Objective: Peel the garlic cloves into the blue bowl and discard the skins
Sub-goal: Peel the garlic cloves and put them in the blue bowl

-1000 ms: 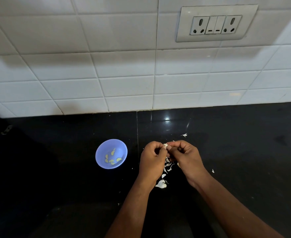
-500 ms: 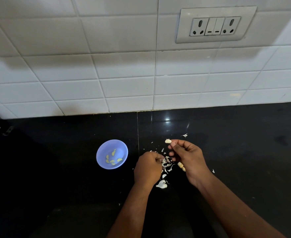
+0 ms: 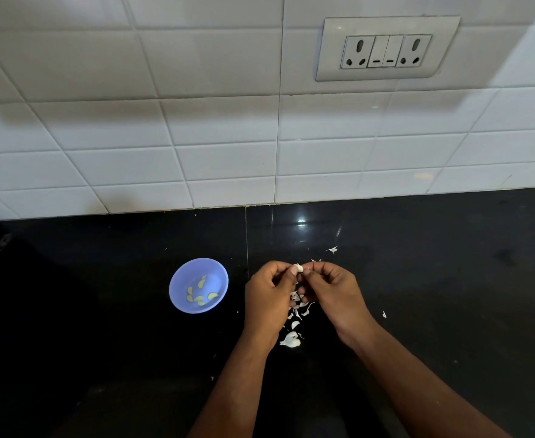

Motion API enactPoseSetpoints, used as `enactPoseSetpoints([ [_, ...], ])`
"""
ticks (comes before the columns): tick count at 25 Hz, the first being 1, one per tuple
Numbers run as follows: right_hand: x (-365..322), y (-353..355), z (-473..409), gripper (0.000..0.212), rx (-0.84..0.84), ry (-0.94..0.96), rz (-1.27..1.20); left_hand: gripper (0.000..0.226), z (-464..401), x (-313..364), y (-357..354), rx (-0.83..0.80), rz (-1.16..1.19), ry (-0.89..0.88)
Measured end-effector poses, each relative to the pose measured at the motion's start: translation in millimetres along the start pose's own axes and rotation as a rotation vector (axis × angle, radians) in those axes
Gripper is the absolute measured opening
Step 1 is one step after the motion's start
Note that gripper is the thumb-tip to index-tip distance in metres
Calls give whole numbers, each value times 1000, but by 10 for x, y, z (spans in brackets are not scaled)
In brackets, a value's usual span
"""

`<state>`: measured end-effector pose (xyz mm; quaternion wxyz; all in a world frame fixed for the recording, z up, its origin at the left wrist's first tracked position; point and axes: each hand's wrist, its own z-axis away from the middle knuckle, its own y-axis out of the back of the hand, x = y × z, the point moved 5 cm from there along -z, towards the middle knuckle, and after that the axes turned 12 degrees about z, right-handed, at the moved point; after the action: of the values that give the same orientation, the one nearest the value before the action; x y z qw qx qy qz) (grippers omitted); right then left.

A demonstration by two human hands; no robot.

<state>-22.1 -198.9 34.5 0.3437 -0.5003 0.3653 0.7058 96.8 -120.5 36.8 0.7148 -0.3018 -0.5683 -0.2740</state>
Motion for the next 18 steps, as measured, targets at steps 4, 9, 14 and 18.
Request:
enactPoseSetpoints([
  [4, 21, 51, -21, 13, 47, 77, 271, 16, -9, 6, 2, 8, -89, -76],
  [9, -46, 125, -30, 15, 61, 111, 482, 15, -16, -105, -38, -108, 5, 43],
  [14, 34, 7, -10, 29, -118, -148, 26, 16, -41, -219, -55, -221, 313, 271],
  [18, 107, -68, -15, 30, -190, -304, -137, 16, -58, -260, -17, -191, 396, 405],
])
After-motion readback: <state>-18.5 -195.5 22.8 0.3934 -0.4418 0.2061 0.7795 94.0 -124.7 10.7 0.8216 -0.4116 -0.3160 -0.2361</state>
